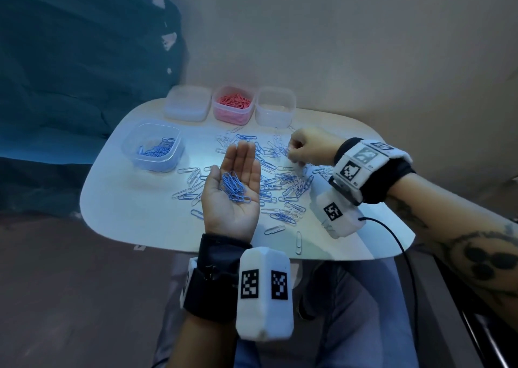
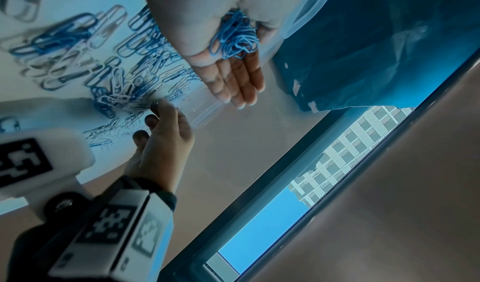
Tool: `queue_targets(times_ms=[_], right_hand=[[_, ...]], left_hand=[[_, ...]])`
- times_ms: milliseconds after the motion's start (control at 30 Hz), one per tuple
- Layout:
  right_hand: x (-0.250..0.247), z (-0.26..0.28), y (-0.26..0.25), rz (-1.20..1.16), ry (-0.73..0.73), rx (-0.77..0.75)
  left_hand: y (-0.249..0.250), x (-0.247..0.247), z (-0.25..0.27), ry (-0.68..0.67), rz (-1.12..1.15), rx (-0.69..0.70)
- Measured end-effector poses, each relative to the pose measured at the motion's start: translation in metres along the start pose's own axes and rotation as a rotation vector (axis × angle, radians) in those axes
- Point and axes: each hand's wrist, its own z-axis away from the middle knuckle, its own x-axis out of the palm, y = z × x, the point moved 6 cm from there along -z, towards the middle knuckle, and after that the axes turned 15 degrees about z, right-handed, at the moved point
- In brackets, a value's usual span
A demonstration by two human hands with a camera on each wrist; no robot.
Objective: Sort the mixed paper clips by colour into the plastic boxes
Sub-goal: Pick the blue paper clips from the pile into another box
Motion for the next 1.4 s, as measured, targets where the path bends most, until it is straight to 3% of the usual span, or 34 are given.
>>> queue_targets(times_ms=[167,333,700,800,900,1033,1167,1400], right_hand=[[-0.014,0.037,-0.015,-0.606,-0.031,-0.154],[-0.008,0.053,-0.042,-0.589,-0.065,-0.275],[-0.032,0.054,-0.015,-0.694,0.122,-0.144],[-0.035,0.042,0.010,-0.493,0.227,-0.005],[-0.024,0.029,0.025,-0.046,0.168,0.079],[-0.018,0.017,0.029,0.226,0.103,0.112],[-0.016,-0.001,0.003,0.278,0.157,0.032],[-0.004,-0.023,-0.012,0.312,0.098,0.043]], left_hand=[[-0.013,-0.001,-0.005,0.076,-0.085,-0.019],[-0.037,0.005,-0.001,0.099,-0.057,-0.052],[-0.038,0.004,0.005,0.042,-0.005,-0.099],[-0.024,0.002,0.007,0.057,0.012,-0.052],[-0.005,-0.001,0.008,0.143,0.064,0.035],[0.005,0.003,0.006,0.182,0.094,0.015],[0.001,0.003,0.006,0.177,0.065,-0.046],[-0.004,-0.002,0.003,0.195,0.110,-0.104]])
